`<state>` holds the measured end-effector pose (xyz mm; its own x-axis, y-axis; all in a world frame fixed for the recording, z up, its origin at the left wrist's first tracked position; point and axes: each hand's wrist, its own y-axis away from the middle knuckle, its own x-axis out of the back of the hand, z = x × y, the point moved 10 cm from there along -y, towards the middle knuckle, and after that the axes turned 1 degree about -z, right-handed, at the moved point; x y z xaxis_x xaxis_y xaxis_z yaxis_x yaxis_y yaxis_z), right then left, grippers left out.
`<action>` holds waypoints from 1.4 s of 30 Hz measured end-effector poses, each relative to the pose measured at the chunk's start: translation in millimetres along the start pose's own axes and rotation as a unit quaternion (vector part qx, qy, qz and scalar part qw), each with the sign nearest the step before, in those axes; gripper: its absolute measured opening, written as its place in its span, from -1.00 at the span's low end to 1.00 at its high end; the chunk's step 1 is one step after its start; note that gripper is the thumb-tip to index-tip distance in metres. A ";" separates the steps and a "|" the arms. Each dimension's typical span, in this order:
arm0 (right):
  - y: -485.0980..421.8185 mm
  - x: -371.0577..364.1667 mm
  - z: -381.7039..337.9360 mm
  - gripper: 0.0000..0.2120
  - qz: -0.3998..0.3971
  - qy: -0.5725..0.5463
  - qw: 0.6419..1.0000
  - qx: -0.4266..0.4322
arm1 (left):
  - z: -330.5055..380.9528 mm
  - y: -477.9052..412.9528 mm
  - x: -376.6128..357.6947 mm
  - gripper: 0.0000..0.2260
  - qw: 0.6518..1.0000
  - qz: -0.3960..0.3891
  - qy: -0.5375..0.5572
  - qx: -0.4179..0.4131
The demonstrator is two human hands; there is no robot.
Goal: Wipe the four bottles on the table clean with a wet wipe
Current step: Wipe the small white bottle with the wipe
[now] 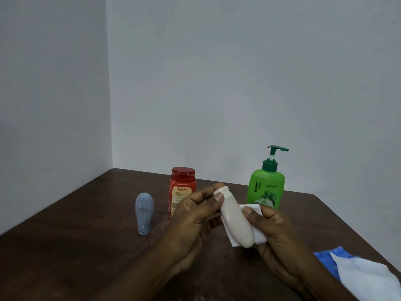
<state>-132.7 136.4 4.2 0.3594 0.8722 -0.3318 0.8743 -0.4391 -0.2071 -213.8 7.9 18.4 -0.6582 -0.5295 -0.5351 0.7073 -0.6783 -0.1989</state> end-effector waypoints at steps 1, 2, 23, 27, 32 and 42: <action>0.8 0.9 -0.1 -0.27 0.007 0.006 1.000 -0.003 | -0.5 -0.4 -0.4 -0.68 1.000 -0.006 0.002 0.006; 1.3 3.7 -0.9 -0.40 0.014 0.017 1.000 0.002 | -1.9 -1.2 -0.3 -0.68 1.000 -0.013 -0.004 0.013; 48.2 -54.2 -50.8 -0.64 -0.102 0.579 0.699 0.406 | -13.7 -2.9 25.6 -0.59 0.989 0.043 -0.117 0.084; 38.3 -31.3 -61.0 -0.68 -0.016 0.525 0.781 0.337 | -11.2 -1.4 25.7 -0.55 0.992 0.070 -0.085 0.058; 25.6 -3.5 -52.7 -0.86 0.098 0.421 0.862 0.264 | 16.1 4.5 16.3 -0.73 0.970 0.052 -0.229 -0.062; 4.0 18.6 -6.9 -0.73 0.124 0.084 0.986 0.075 | 5.5 16.0 -21.7 0.17 0.840 -0.101 -0.507 -0.163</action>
<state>-120.3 152.4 3.6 0.6156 0.7523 -0.2348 0.6993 -0.6588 -0.2772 -189.6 5.7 31.3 -0.5379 -0.6936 0.4792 0.4785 -0.7192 -0.5038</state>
